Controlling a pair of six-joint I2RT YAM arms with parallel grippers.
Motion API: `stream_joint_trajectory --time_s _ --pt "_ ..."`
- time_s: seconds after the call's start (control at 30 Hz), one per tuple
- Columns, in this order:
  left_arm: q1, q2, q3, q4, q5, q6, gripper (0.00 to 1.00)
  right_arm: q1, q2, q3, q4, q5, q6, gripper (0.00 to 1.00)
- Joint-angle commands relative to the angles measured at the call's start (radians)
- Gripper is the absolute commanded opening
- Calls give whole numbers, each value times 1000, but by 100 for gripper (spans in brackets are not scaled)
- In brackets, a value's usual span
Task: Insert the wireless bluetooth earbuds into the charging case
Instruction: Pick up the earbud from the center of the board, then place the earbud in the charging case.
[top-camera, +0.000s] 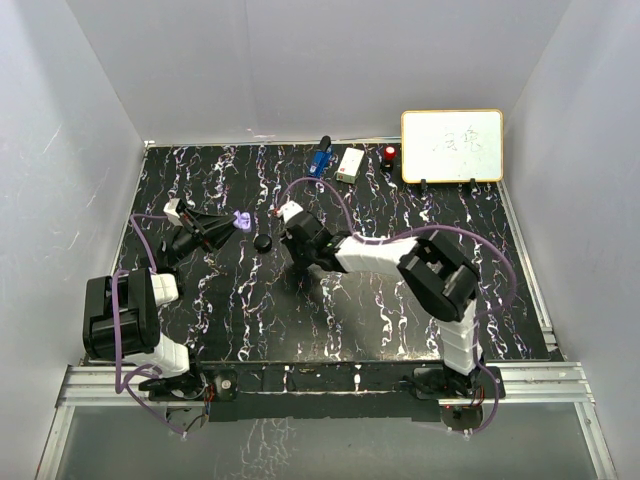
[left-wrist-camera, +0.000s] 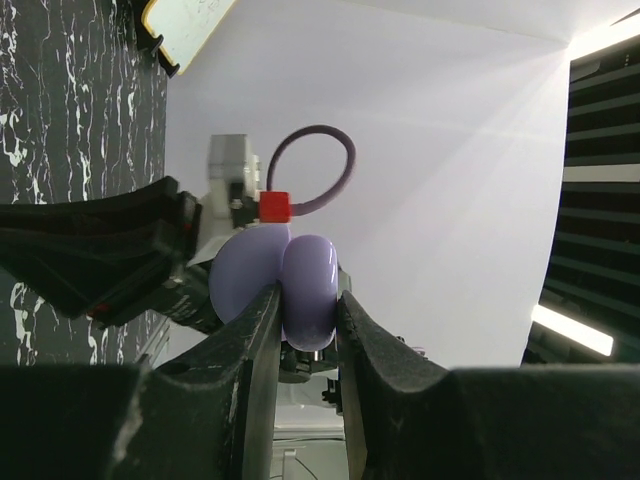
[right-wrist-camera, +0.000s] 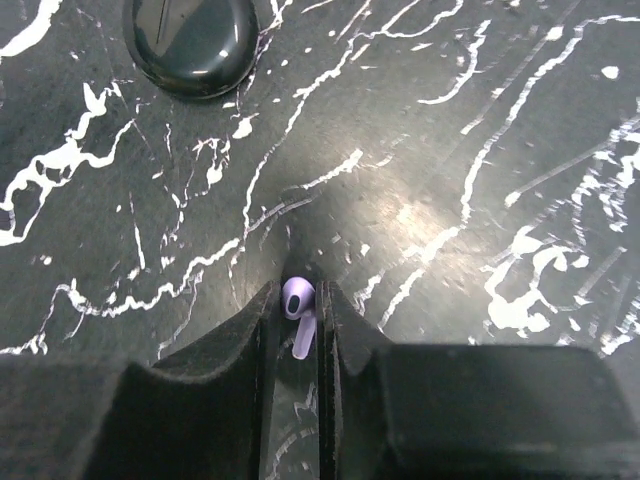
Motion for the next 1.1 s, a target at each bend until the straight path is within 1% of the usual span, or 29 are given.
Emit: stream_joint_trajectory --time_s 0.0,0.2,0.37,0.5,0.6,0.73,1.07 --pt "3 -55 -5 88 30 24 0 -54 -197 -85 196 -67 19 14" --pt "-26 -71 3 36 23 50 0 -103 -370 -244 417 -150 22 13" --pt "-101 -59 26 -1 -9 79 0 -149 -474 -363 596 -242 44 13" --pt "-174 -25 42 17 -47 73 0 -192 -527 -431 715 -323 75 13" --pt "-214 10 54 59 -68 51 0 -216 -555 -493 830 -379 102 13" --pt "-241 49 61 119 -89 15 0 -229 -574 -561 978 -422 112 12" --pt "-307 71 95 91 -127 19 0 -229 -522 -632 1269 -537 111 9"
